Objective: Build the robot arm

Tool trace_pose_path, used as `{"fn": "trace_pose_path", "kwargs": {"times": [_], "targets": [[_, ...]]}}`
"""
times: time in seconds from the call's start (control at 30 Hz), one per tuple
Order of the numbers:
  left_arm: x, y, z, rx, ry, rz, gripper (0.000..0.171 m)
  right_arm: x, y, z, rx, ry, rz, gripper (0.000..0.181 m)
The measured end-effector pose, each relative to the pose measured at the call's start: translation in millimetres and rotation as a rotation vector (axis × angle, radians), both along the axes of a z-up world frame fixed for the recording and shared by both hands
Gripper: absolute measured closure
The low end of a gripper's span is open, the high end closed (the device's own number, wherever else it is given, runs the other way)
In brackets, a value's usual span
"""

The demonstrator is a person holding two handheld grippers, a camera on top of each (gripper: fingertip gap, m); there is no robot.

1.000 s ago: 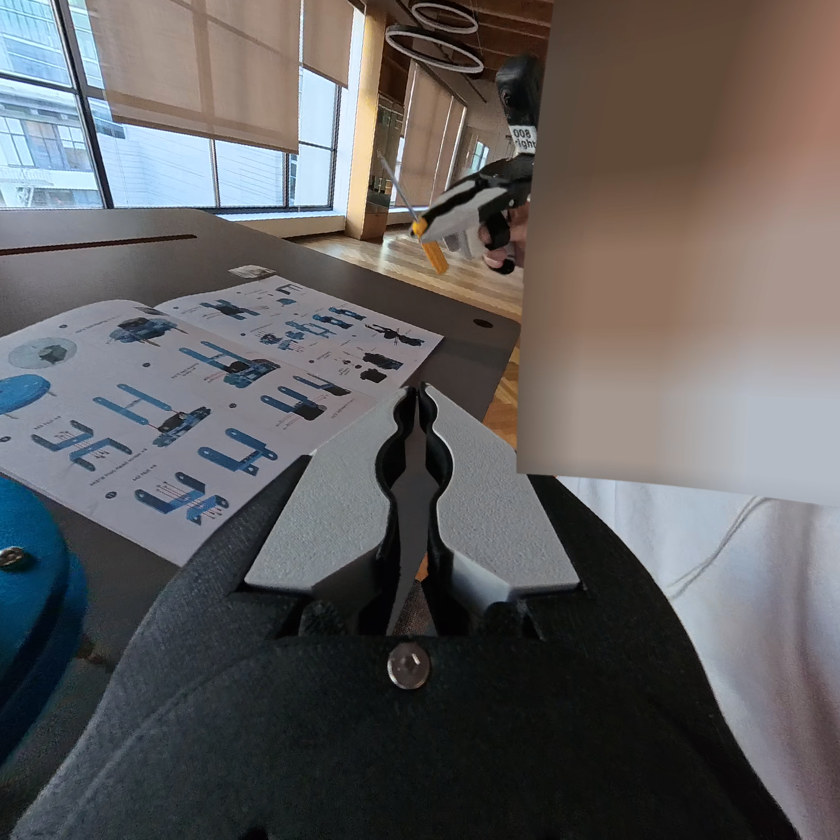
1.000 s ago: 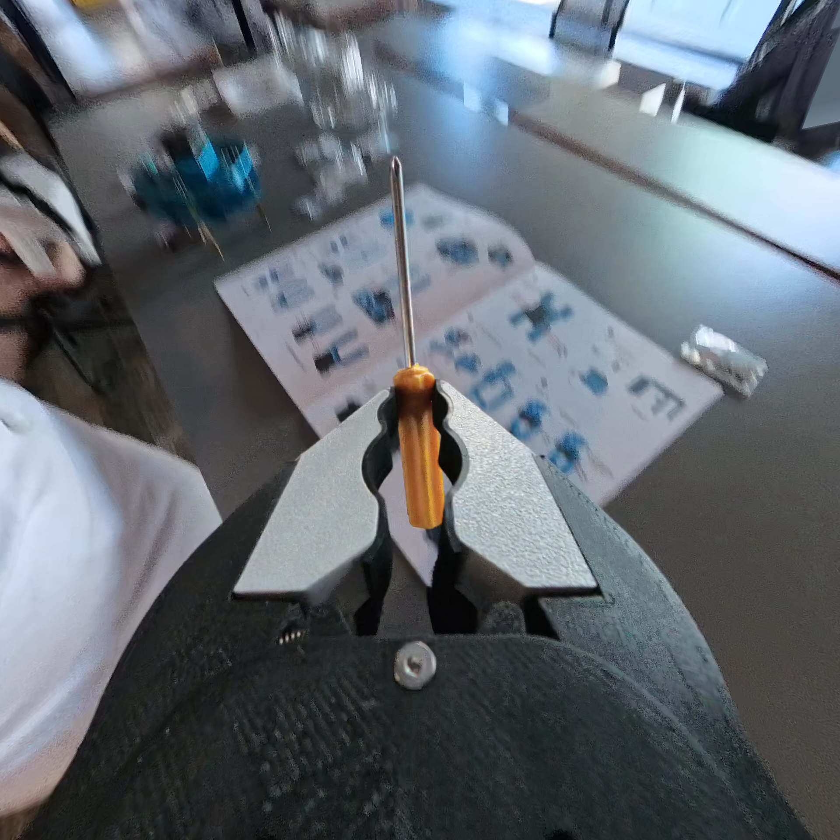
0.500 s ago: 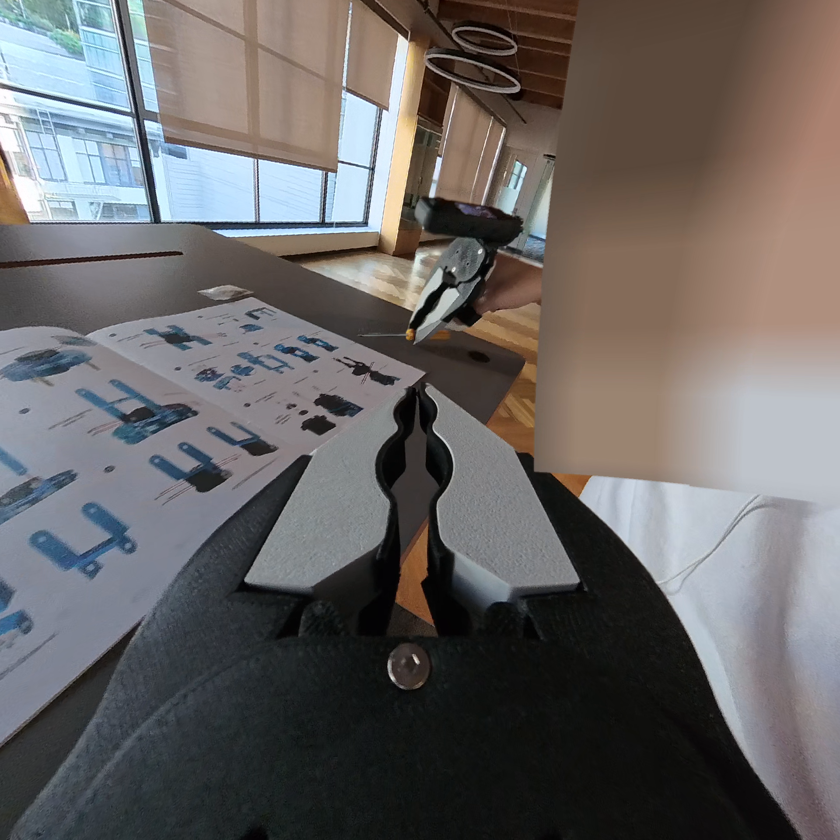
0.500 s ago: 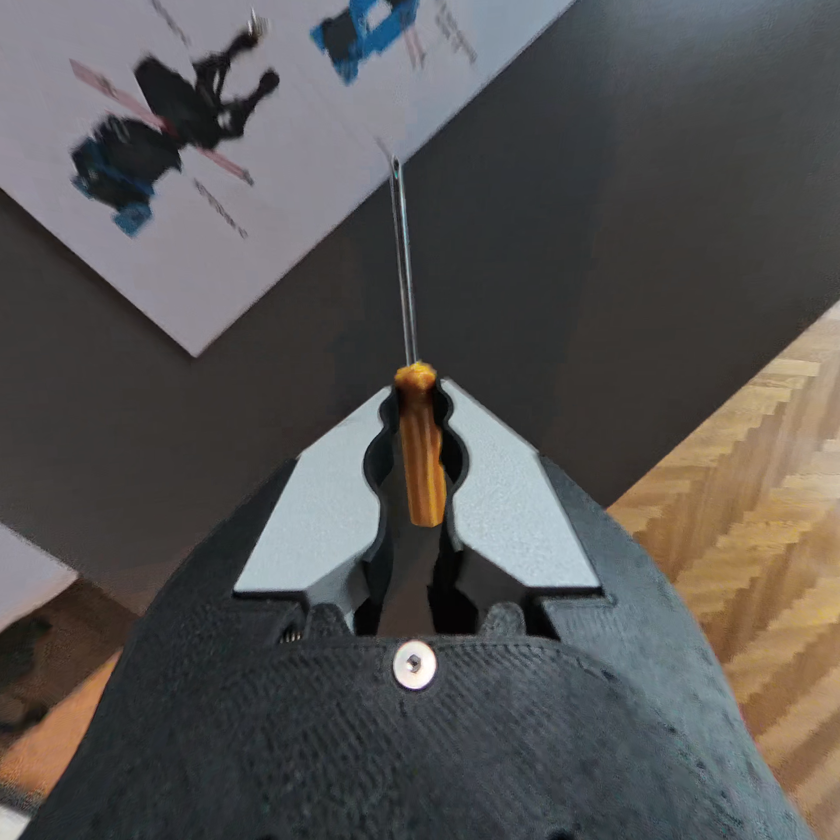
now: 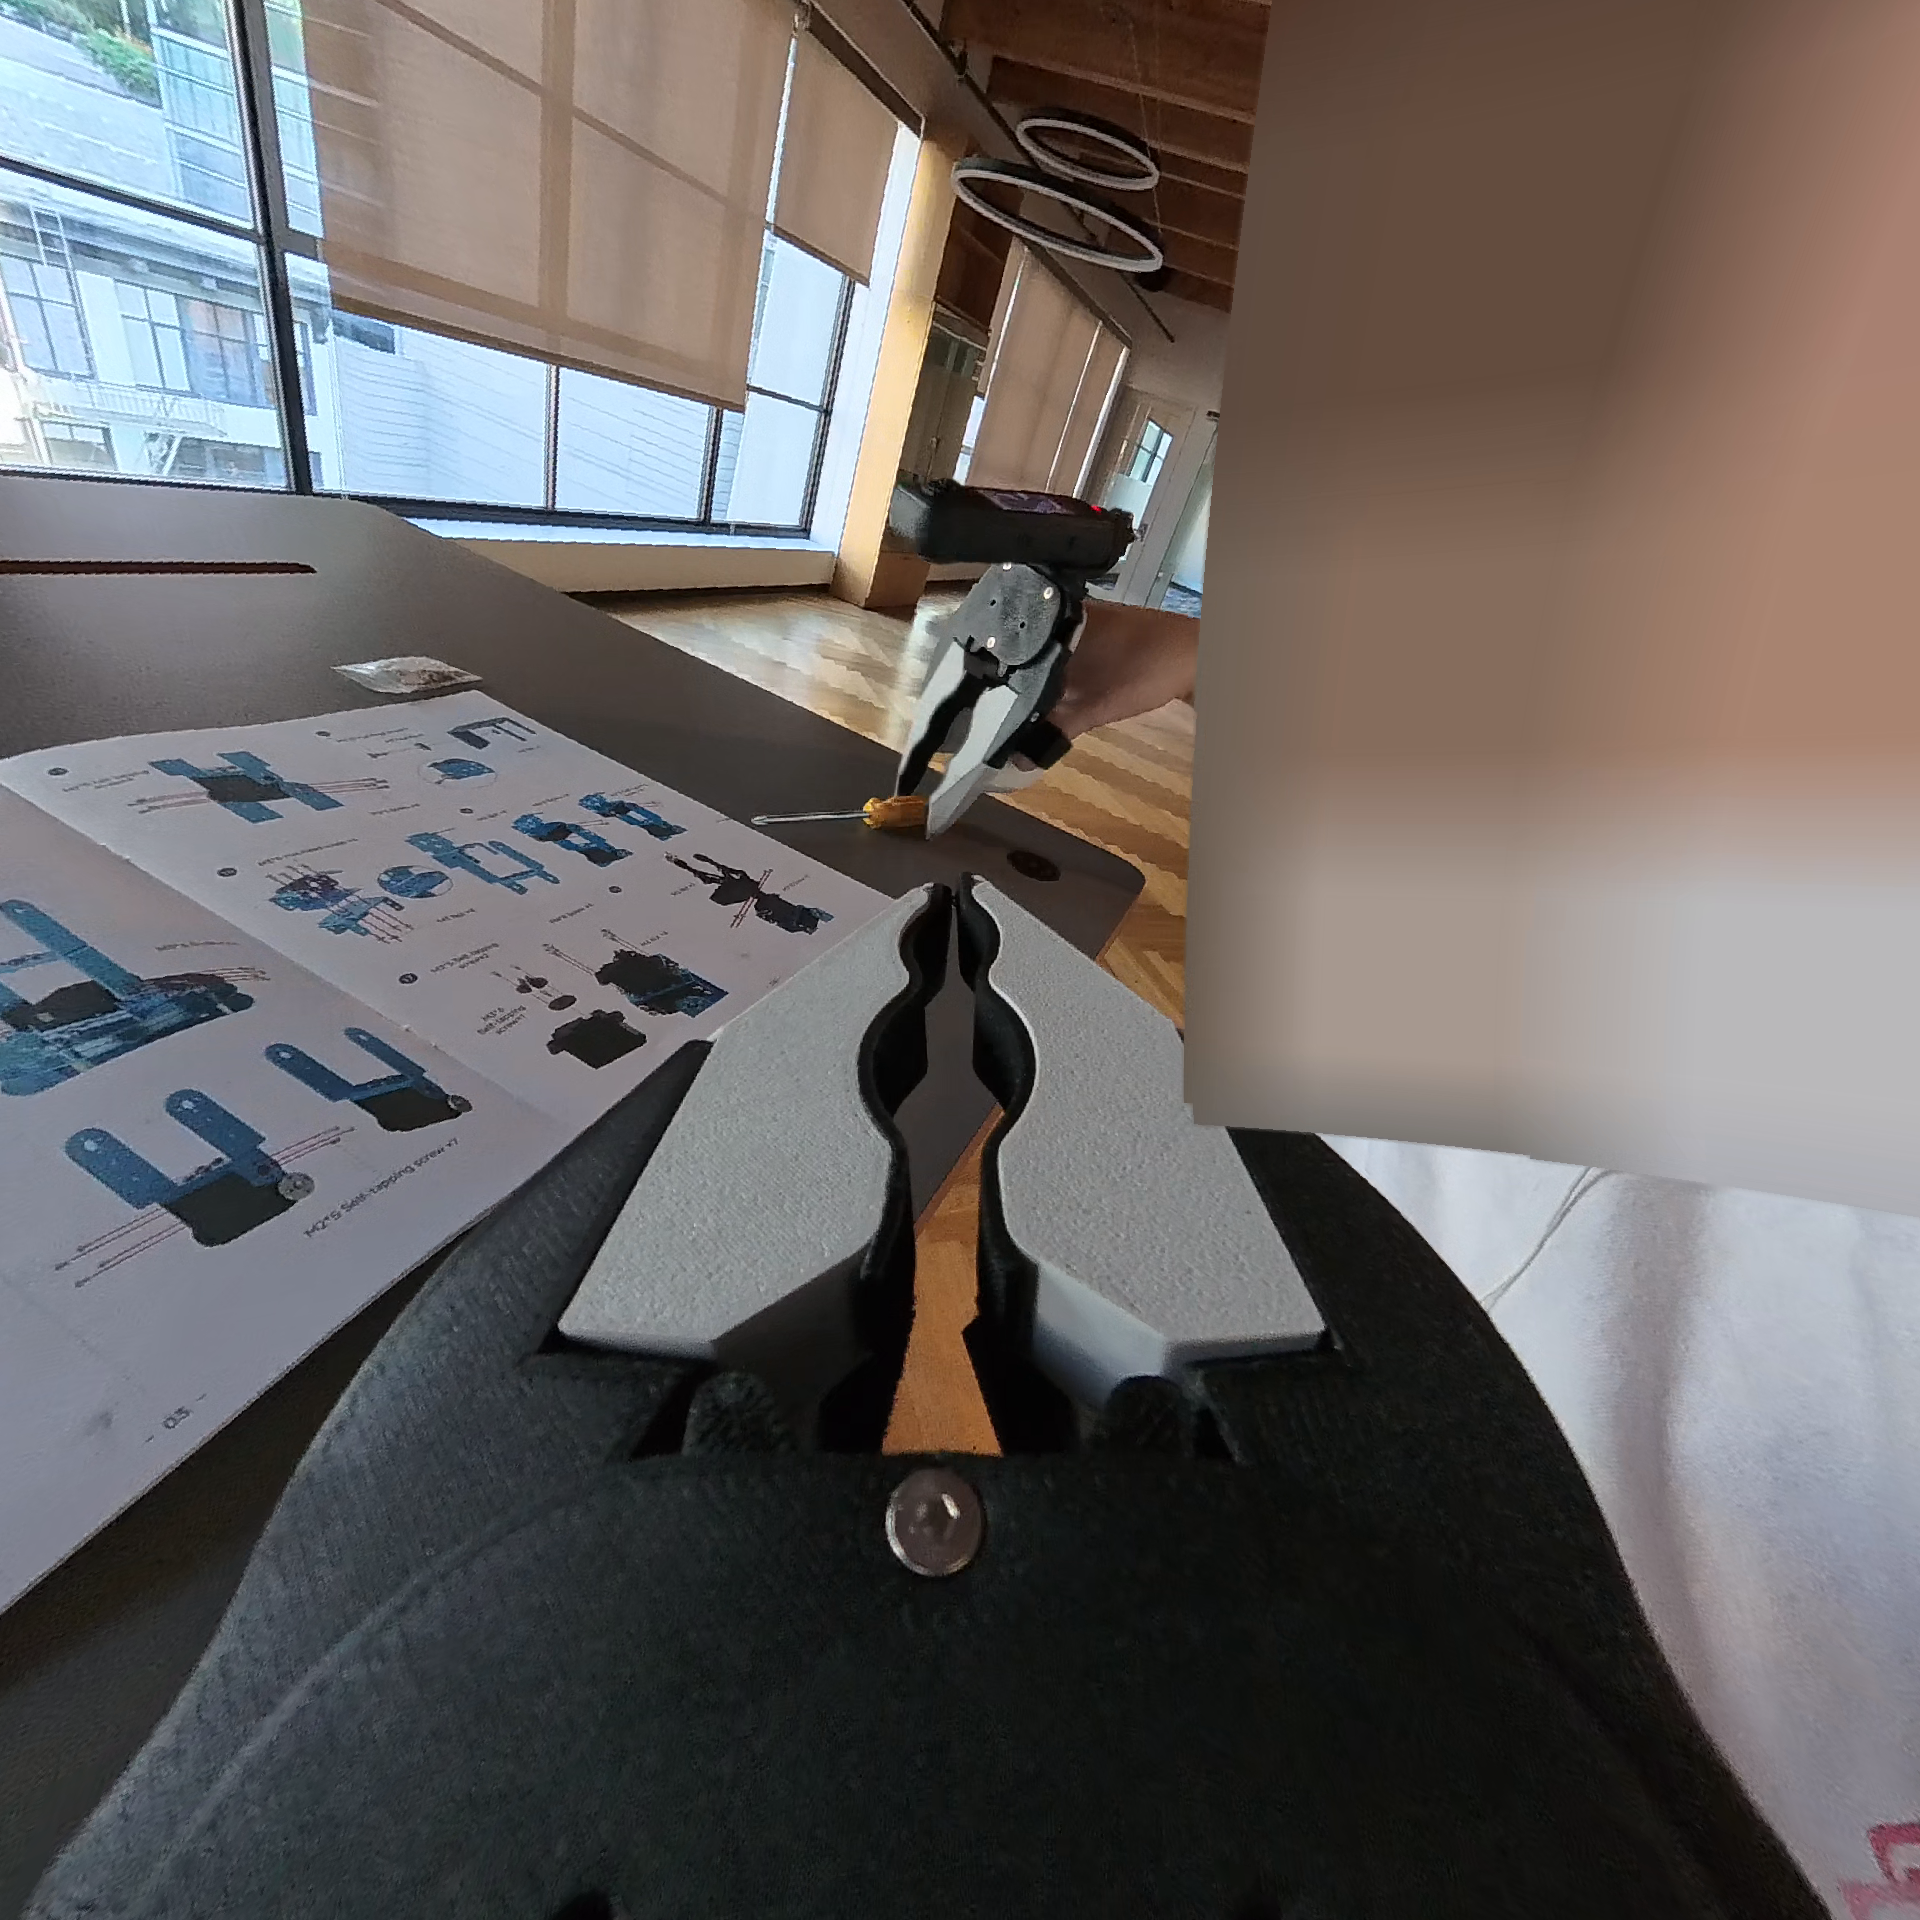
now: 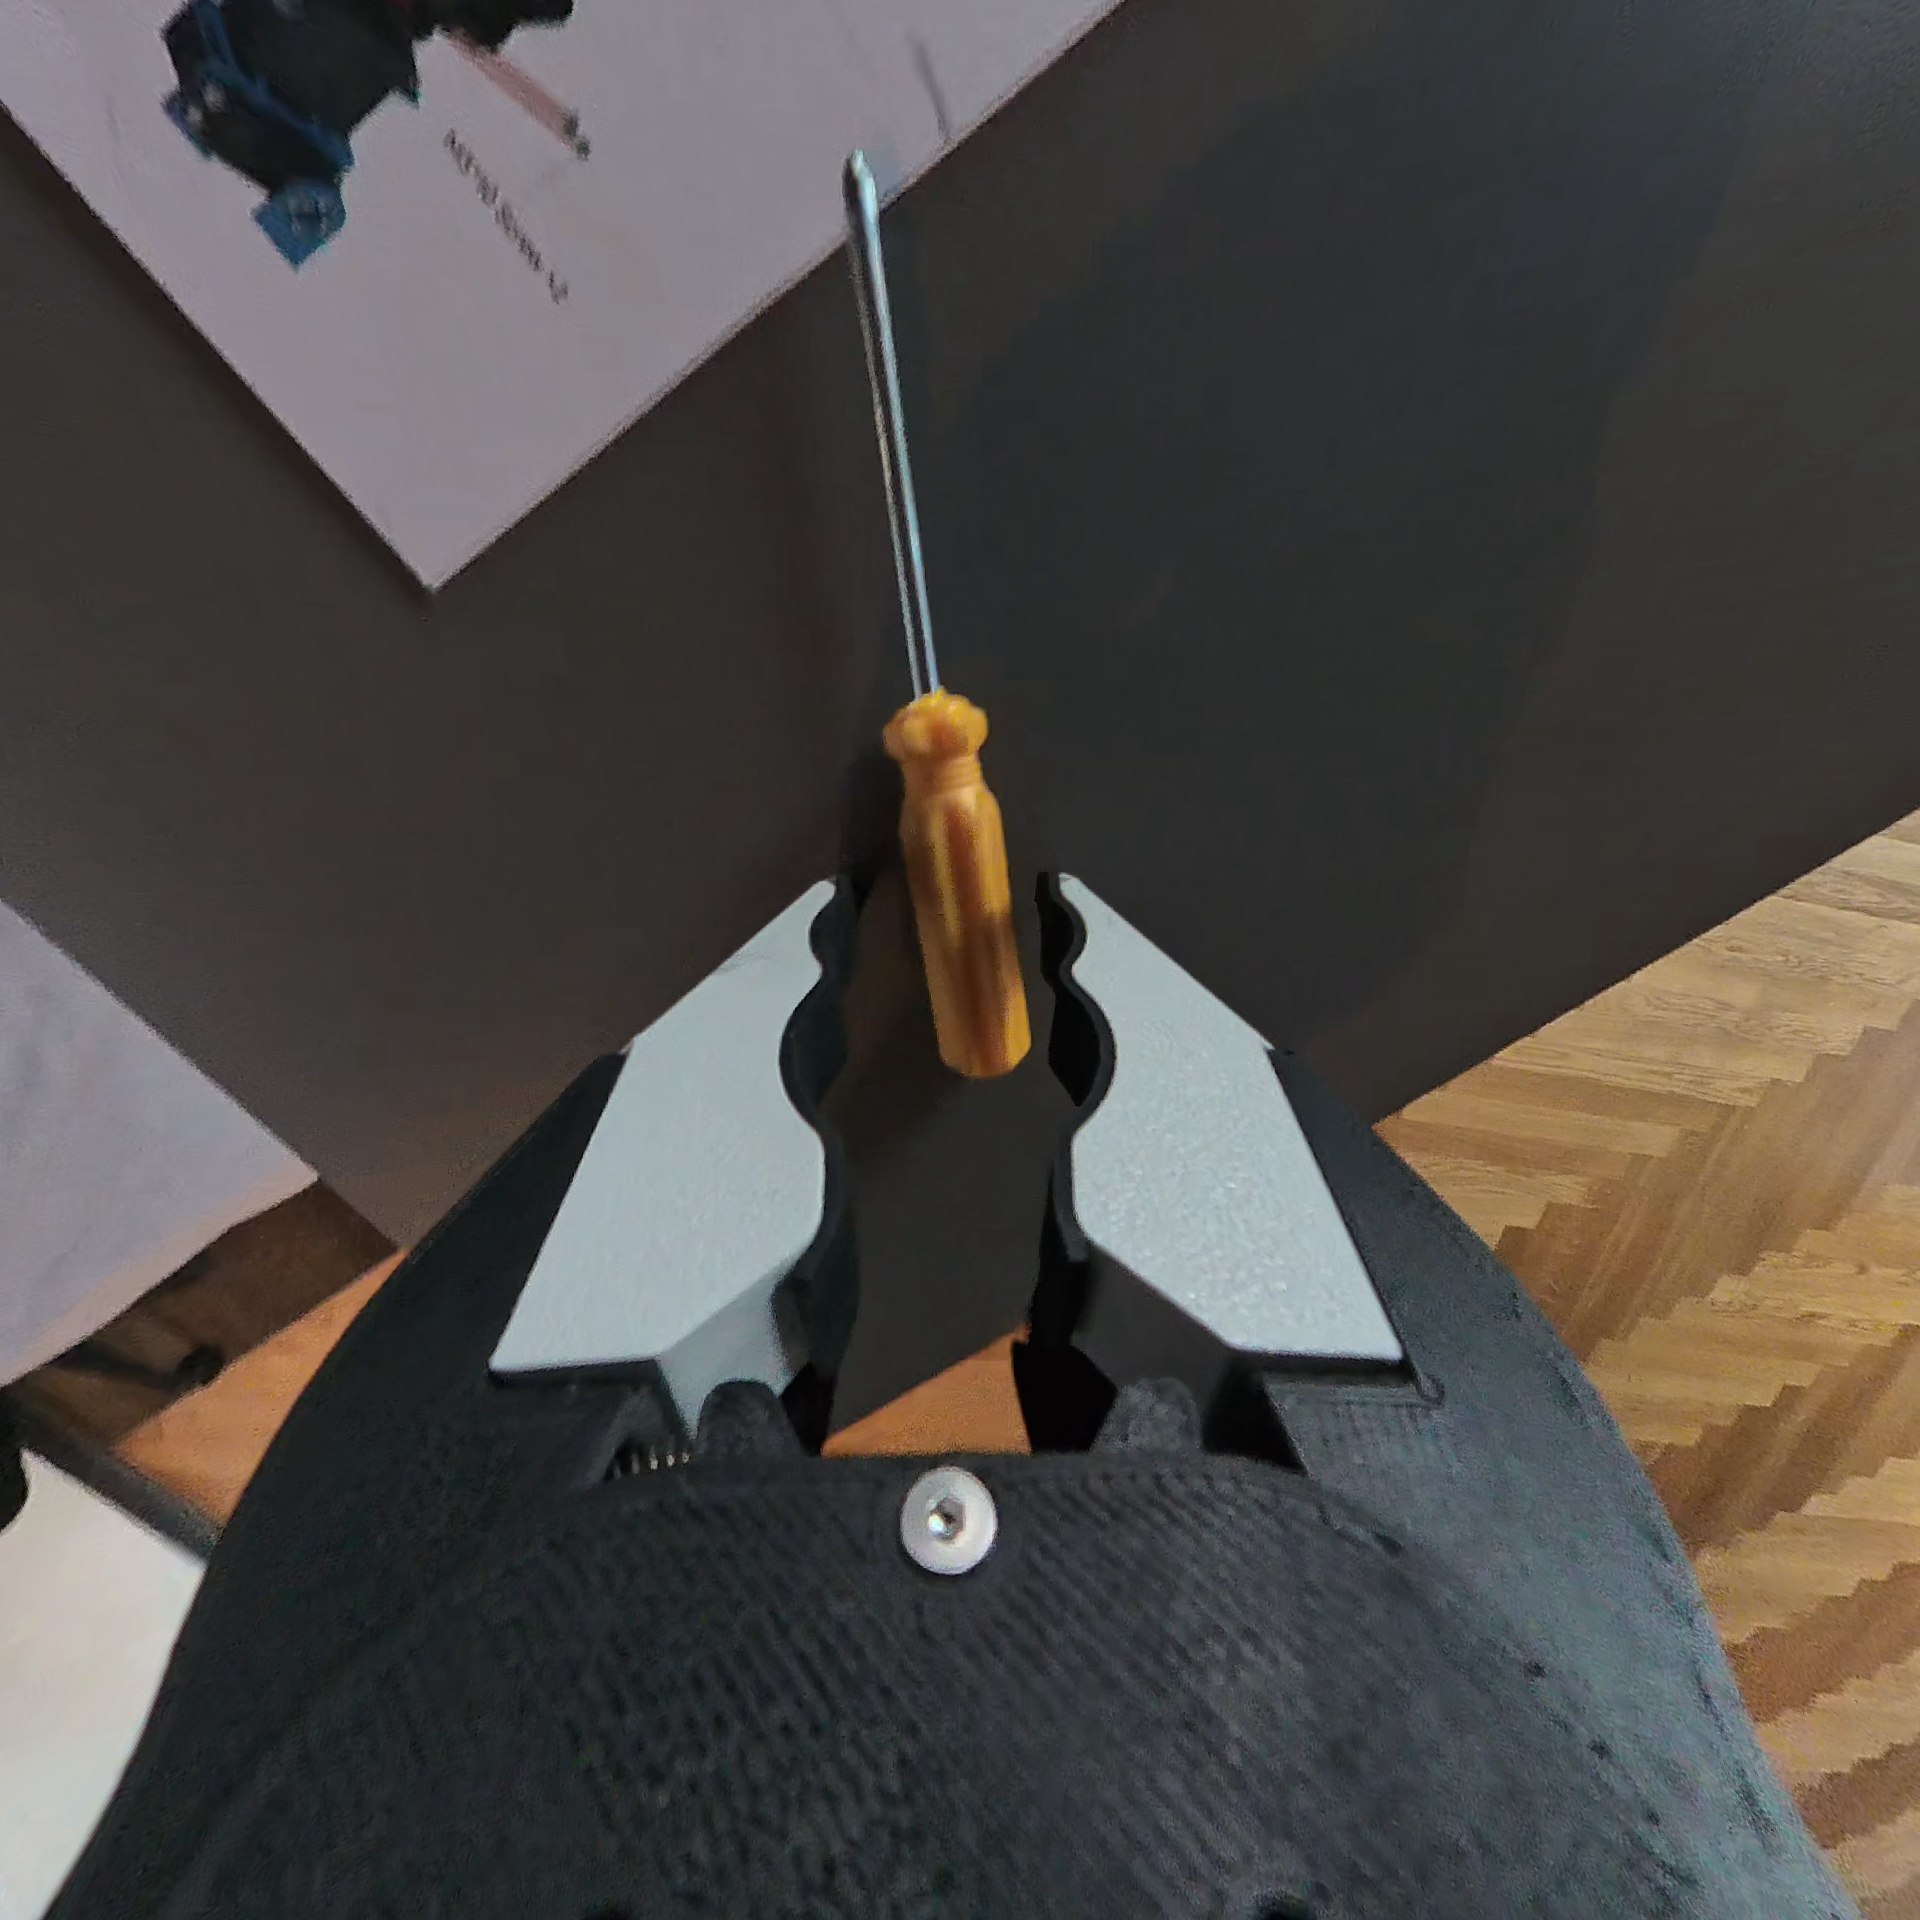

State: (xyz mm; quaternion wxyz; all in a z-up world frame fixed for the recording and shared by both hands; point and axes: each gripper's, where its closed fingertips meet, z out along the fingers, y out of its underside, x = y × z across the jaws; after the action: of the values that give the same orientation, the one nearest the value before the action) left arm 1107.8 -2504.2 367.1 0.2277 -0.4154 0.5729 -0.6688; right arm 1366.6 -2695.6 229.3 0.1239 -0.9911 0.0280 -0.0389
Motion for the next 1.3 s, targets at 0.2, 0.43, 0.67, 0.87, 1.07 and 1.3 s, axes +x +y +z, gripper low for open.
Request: {"fn": "trace_pose_path", "kwargs": {"times": [0.2, 0.43, 0.67, 0.87, 1.07, 1.3], "targets": [[7, -3, 1, 0.02, 0.01, 0.0, 0.171, 0, 0, -2, -0.12, 0.06, 0.074, 0.16], [17, 10, -6, -0.04, 0.02, 0.031, 0.171, 4, 13, 7, 0.085, -0.087, 0.069, 0.164], [27, 33, -10, -0.099, 0.045, 0.087, 0.171, -37, 94, 54, 0.477, -0.312, 0.234, 0.165], [52, 29, -17, -0.173, 0.033, 0.103, 0.171, -90, 158, 77, 0.736, -0.264, 0.333, 0.165], [65, 10, -21, -0.289, 0.019, -0.029, 0.171, -118, 181, 72, 0.764, -0.137, 0.303, 0.165], [65, 34, -39, -0.28, 0.075, 0.1, 0.171, -141, 193, 42, 0.615, -0.025, 0.303, 0.164]]}}
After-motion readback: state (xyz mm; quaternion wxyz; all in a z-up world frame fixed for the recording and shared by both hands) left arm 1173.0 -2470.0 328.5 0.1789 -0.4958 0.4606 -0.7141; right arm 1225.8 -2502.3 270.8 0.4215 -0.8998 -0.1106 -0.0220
